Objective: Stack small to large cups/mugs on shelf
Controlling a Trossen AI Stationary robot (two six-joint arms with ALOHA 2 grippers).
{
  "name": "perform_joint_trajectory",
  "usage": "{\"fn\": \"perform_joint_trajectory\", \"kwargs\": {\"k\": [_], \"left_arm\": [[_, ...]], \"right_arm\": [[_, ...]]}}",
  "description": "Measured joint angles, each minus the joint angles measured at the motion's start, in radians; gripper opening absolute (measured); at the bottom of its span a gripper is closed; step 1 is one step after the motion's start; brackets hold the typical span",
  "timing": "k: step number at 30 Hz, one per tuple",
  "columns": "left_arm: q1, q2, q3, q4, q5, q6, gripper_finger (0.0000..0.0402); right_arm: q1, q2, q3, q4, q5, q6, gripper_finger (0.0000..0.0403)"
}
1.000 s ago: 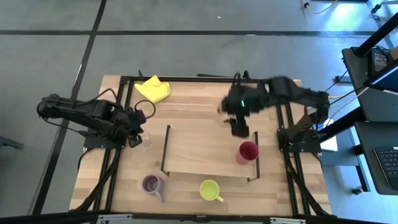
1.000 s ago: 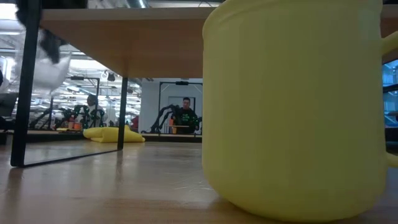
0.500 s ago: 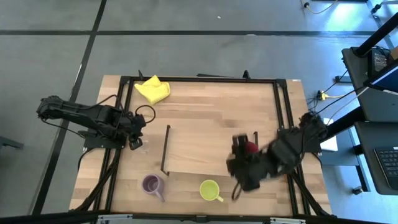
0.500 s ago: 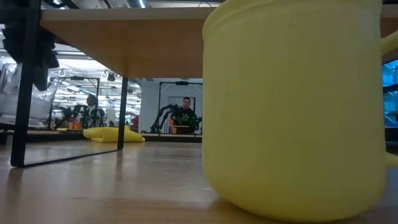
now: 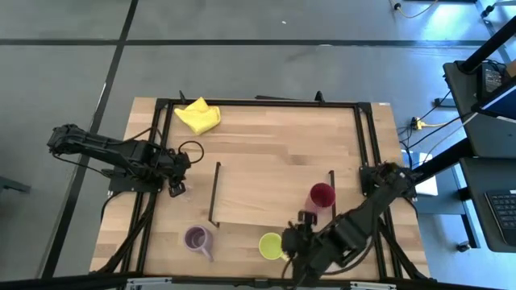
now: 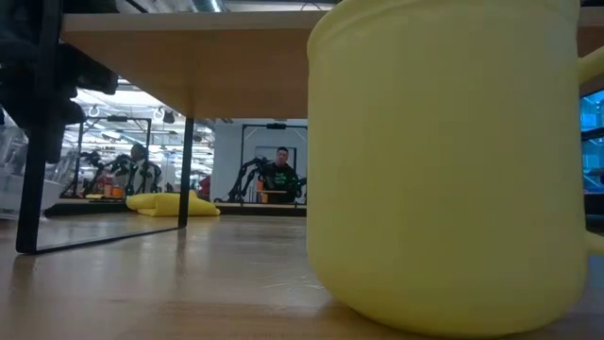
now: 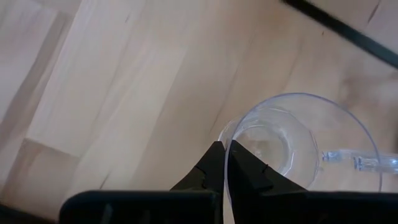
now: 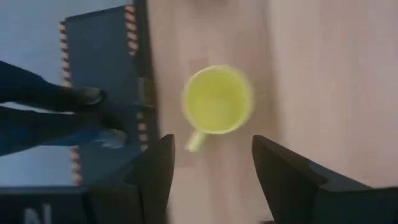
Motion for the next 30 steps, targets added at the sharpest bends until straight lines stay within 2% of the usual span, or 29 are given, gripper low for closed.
{"fn": "perform_joint_trajectory", "kwargs": {"k": [5, 11, 20, 25, 30], "left_arm": [[0.000, 0.000, -0.004, 0.035, -0.012, 0.001, 0.0004], [0.000, 0.000, -0.004, 0.034, -0.028, 0.000, 0.0004], [0.000, 0.000, -0.004, 0.034, -0.028, -0.001, 0.0004], [0.000, 0.000, -0.004, 0.038, -0.028, 0.000, 0.0004], [0.000, 0.000, -0.004, 0.048, -0.020, 0.008, 0.0011]], "right_arm": [[0.002, 0.060, 0.000, 0.087, -0.093, 0.133, 0.0216], [0.006, 0.134, 0.000, 0.172, -0.099, 0.189, 0.0216], [0.006, 0.234, 0.000, 0.225, -0.124, 0.191, 0.0216], [-0.012, 0.244, 0.000, 0.217, -0.074, 0.159, 0.0216], [-0.038, 0.251, 0.000, 0.214, -0.068, 0.107, 0.0216]]}}
